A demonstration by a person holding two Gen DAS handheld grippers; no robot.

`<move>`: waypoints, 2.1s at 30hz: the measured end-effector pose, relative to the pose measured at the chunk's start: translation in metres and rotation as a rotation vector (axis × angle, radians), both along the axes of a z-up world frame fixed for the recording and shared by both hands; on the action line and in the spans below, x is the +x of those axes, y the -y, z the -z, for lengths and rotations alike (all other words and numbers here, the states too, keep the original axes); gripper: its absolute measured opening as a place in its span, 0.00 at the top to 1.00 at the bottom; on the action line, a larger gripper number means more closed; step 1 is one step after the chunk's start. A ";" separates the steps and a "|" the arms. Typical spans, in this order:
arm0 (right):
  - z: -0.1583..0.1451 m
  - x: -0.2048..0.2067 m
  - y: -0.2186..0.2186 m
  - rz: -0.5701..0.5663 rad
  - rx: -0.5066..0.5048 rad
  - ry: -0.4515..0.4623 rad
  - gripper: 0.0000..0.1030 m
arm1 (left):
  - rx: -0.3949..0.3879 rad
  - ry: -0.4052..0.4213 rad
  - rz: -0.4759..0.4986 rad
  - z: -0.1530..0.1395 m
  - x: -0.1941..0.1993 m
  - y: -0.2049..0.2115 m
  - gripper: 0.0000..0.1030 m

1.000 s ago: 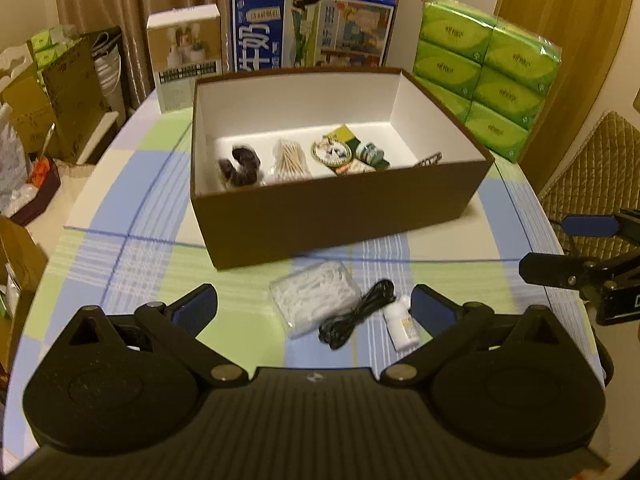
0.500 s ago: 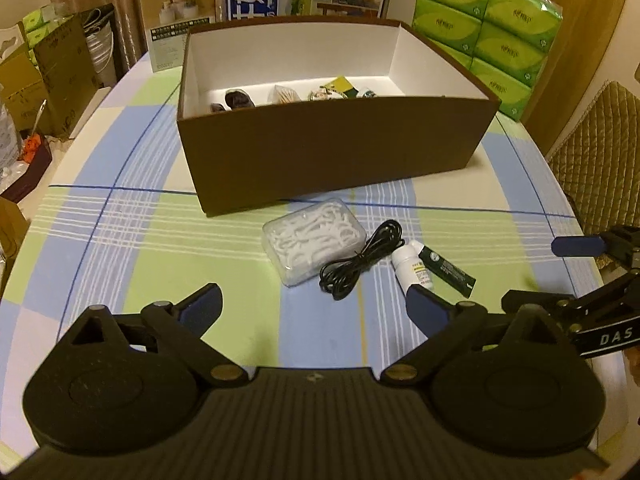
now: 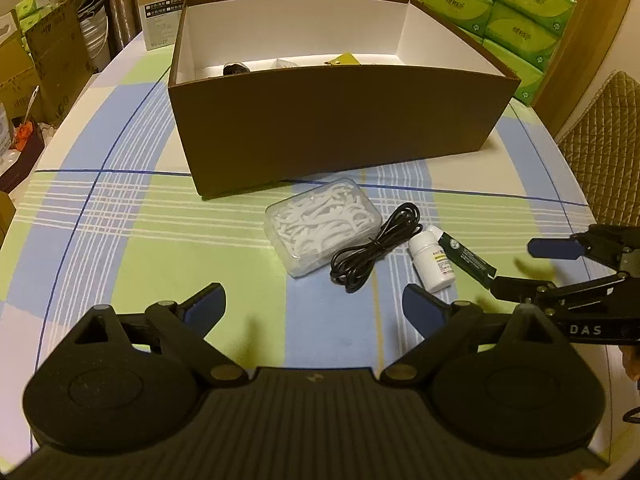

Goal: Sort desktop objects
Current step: 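Grasp the green ointment tube with the right tool while the left tool grasps the black cable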

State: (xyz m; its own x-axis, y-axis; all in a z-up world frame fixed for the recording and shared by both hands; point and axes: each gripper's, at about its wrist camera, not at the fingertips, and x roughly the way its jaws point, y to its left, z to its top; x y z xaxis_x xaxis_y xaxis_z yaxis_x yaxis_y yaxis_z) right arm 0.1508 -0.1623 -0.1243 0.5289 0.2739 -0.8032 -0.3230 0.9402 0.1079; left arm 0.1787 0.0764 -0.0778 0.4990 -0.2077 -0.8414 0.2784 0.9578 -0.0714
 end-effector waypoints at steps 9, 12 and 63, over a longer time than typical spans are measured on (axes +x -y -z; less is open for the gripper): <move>0.015 0.012 -0.008 -0.048 -0.034 0.005 0.62 | 0.000 -0.027 0.006 0.011 0.010 0.000 0.10; 0.019 0.015 -0.014 -0.071 -0.050 0.013 0.65 | 0.001 -0.030 0.013 0.014 0.013 0.002 0.11; 0.015 0.000 0.076 0.238 -0.046 0.001 0.85 | 0.153 0.077 0.388 0.050 0.028 0.070 0.87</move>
